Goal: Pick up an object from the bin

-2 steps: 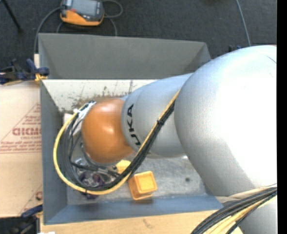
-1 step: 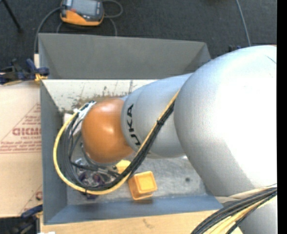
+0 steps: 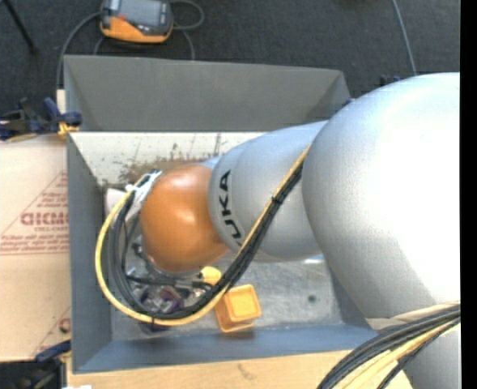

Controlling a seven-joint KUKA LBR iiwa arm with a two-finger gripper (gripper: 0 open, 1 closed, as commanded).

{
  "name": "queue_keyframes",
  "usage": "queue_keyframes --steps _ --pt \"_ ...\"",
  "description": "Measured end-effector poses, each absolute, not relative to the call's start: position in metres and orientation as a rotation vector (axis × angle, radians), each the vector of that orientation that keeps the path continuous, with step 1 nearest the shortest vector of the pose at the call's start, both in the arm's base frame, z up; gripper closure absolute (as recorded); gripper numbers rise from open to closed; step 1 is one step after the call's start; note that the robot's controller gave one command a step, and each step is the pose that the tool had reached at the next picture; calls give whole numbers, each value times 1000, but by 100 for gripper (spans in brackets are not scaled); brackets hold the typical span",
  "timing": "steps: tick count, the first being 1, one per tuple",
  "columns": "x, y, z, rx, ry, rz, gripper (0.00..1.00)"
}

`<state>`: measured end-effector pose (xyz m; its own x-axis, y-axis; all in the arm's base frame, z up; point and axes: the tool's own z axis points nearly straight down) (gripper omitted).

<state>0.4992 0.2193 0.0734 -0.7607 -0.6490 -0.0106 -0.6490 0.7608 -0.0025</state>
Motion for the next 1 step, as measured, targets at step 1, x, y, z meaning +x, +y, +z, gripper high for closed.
queue_keyframes --steps 1 --pt "495 211 73 -1334 2833 4 100"
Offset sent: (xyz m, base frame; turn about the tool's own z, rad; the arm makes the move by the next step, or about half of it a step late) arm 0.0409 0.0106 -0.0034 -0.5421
